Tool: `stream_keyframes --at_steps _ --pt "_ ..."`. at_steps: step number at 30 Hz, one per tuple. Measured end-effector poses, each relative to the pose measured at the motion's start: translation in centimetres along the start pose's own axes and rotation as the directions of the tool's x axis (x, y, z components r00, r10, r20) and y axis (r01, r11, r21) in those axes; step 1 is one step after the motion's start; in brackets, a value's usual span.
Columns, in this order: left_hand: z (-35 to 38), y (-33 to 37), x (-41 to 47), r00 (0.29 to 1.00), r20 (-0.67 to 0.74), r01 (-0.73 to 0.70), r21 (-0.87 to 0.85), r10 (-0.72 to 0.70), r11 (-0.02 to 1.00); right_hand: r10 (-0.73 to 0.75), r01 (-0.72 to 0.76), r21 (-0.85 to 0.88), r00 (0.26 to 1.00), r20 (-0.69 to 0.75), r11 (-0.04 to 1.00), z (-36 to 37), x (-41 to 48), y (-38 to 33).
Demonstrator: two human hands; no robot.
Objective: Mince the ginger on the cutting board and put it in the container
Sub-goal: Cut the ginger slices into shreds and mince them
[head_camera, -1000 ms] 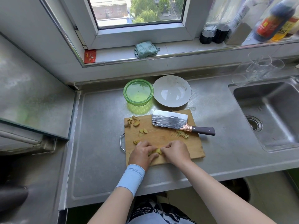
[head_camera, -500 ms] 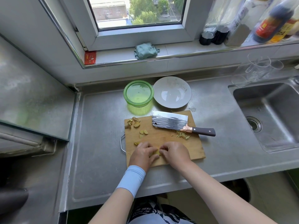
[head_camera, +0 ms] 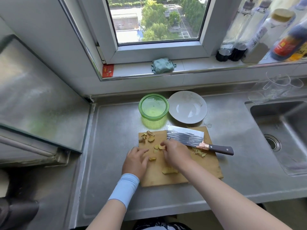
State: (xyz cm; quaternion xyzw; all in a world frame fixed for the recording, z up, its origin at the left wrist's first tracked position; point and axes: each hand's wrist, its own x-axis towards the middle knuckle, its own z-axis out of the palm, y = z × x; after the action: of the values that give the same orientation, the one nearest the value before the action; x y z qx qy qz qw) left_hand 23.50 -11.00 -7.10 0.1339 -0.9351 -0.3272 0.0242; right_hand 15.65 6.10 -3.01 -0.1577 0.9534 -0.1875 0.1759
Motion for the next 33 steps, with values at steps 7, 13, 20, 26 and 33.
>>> stream_keyframes --at_steps 7,13,20,26,33 --pt "0.2 -0.5 2.6 0.96 0.262 -0.114 0.049 0.097 0.992 0.037 -0.033 -0.065 0.998 0.058 0.997 1.3 3.1 -1.1" --pt "0.1 -0.8 3.6 0.963 0.267 -0.039 -0.019 0.043 0.999 0.08 -0.08 0.014 0.997 0.021 0.997 1.3 3.2 -0.8" --pt "-0.9 0.4 4.2 0.972 0.215 0.132 -0.188 -0.091 0.973 0.364 -0.375 0.447 0.924 0.113 0.812 0.0 1.9 -0.1" --pt "0.0 3.1 3.3 0.968 0.242 0.109 -0.205 -0.057 0.973 0.495 -0.506 0.534 0.85 0.178 0.677 -1.2 -1.9 2.6" --pt "2.1 5.1 0.7 0.962 0.271 0.113 -0.256 -0.04 0.96 0.58 -0.589 0.494 0.792 0.193 0.639 0.4 -5.3 4.4"
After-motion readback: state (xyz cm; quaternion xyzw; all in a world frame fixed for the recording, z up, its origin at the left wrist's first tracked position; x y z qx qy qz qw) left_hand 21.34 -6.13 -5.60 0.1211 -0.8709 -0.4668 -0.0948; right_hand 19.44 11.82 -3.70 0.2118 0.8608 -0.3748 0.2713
